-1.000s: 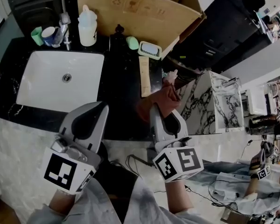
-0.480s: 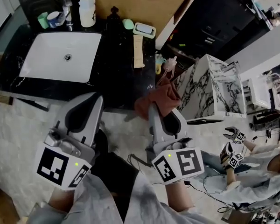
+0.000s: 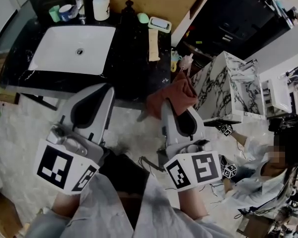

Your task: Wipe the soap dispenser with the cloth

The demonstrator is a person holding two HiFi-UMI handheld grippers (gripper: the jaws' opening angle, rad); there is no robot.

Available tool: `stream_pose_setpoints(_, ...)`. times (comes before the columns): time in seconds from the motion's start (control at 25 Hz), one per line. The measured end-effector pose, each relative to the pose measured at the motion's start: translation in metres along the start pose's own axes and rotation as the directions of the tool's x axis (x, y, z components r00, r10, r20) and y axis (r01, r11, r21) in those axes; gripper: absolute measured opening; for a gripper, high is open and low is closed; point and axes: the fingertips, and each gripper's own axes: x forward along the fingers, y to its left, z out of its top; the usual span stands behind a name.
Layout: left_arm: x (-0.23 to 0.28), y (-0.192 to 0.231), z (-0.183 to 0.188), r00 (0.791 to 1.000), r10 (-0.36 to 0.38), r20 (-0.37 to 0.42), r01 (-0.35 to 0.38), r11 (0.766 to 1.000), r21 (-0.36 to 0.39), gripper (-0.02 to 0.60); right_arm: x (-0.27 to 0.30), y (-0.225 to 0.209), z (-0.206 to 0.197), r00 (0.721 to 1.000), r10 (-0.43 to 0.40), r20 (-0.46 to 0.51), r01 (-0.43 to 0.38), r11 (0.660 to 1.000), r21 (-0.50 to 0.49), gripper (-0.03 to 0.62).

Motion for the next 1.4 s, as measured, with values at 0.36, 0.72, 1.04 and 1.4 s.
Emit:
stream_pose_setpoints(0.36,-0.007,0.015,0.016,0.999,-0.033,0.017,0.033,0.999,0.006,0.003,0.009,0.024,0.014,1.000,-0.011,0.022,0.011,1.000,-0.005,0.075)
stream_pose_setpoints(0.72,-0.016,0.027,0.012,0.999,-0.042,0.016,0.042,0.999,-0.006,0.003,0.016,0.044,0.010,1.000,-0.001,0.009,0.002,1.000,-0.019,0.075)
stream_pose_setpoints(1.04,-0.026,0.032,0.011,0.999,-0.041,0.019,0.042,0.999,-0.017,0.003,0.016,0.057,0.008,1.000,0.006,-0.003,-0.006,1.000,-0.025,0.075)
stream_pose_setpoints(1.4,-0.034,0.032,0.010,0.999,-0.049,0.024,0.049,0.999,-0.020,0.003,0.012,0.064,0.003,1.000,0.006,-0.018,-0.007,1.000,-0.029,0.075)
